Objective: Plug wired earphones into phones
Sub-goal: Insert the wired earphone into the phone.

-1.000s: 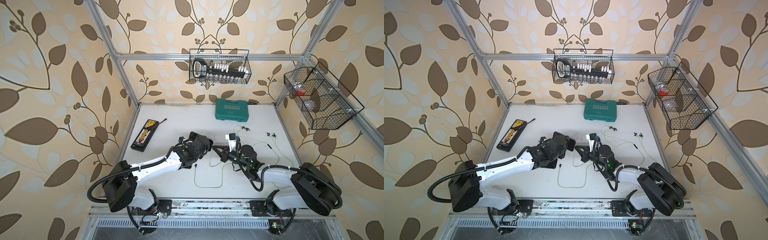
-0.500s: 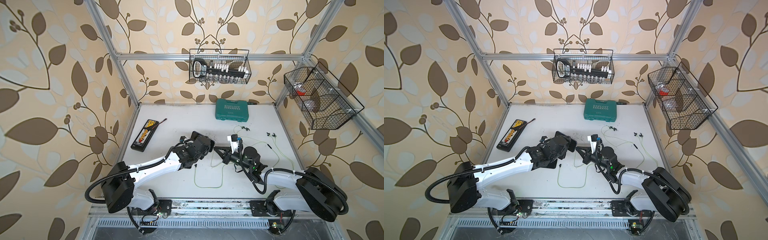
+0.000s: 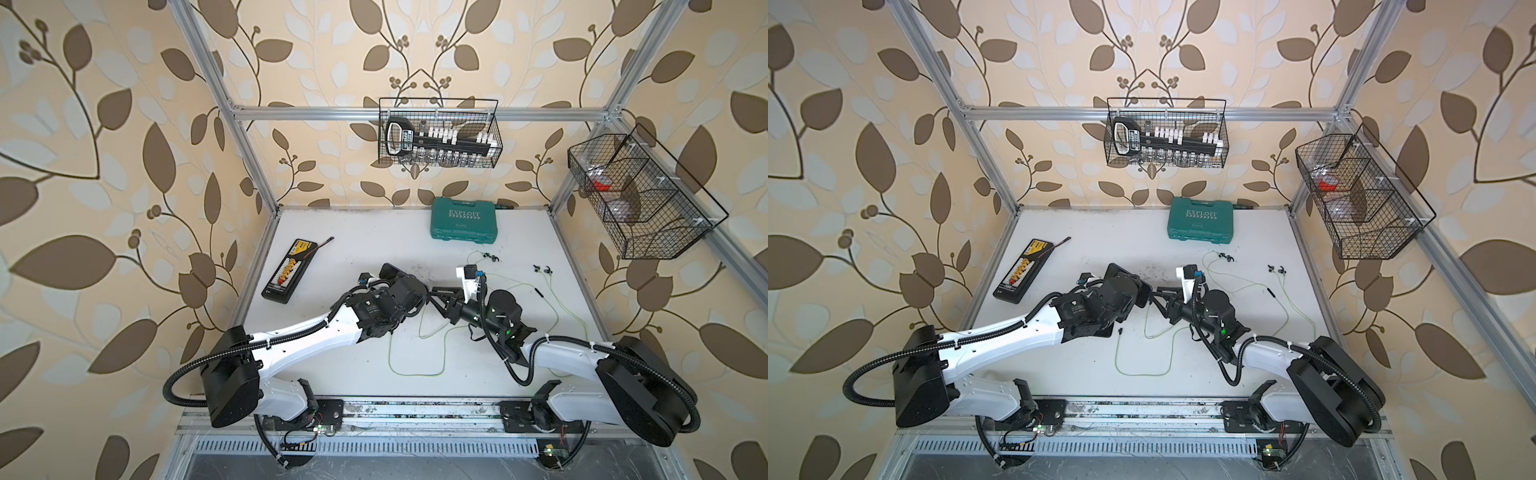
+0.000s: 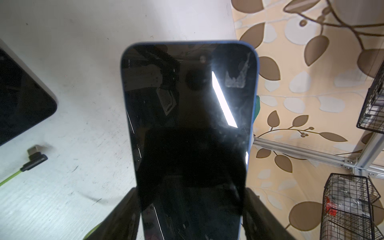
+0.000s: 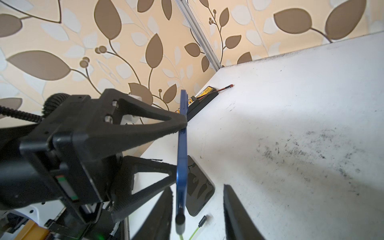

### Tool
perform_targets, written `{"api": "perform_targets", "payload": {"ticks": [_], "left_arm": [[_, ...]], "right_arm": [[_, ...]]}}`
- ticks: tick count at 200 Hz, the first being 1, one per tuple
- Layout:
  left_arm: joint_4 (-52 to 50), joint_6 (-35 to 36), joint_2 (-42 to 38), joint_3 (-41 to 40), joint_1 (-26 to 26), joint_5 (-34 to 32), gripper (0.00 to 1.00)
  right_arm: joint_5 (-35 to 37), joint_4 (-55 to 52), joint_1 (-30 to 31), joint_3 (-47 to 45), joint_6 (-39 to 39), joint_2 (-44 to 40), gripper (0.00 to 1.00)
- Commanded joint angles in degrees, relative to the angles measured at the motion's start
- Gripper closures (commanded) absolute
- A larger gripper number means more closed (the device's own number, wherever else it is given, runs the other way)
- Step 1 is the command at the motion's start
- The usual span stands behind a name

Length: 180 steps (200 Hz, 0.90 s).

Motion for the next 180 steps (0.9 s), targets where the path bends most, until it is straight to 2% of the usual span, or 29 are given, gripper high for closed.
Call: {"api": "perform_targets", "payload": {"ticks": [1, 23, 50, 83, 180], "left_arm": [[-1.4, 1.5, -3.0, 3.3, -0.2, -6.8, 0.41], [-2.0, 1.5, -3.3, 3.3, 0.0, -9.9, 0.40], [-1.3, 1.8, -3.3, 3.5, 0.4, -10.5, 0.40], [-1.1, 1.4, -2.9, 4.0, 0.4, -9.2, 0.41], [0.6, 1.2, -1.1, 4.3, 0.4, -5.4, 0.42]], "right_arm": [[-1.2, -0.1, -0.3, 1.4, 0.1, -0.6, 0.54], [-2.4, 1.2, -0.3, 0.9, 0.6, -0.7, 0.54], [-5.2, 3.9, -0.4, 0.6, 1.1, -0.2, 0.56], [-7.3, 4.7, -0.4, 1.5, 2.3, 2.1, 0.67], [-6.5, 3.8, -0.4, 2.5, 3.1, 3.7, 0.79]]}}
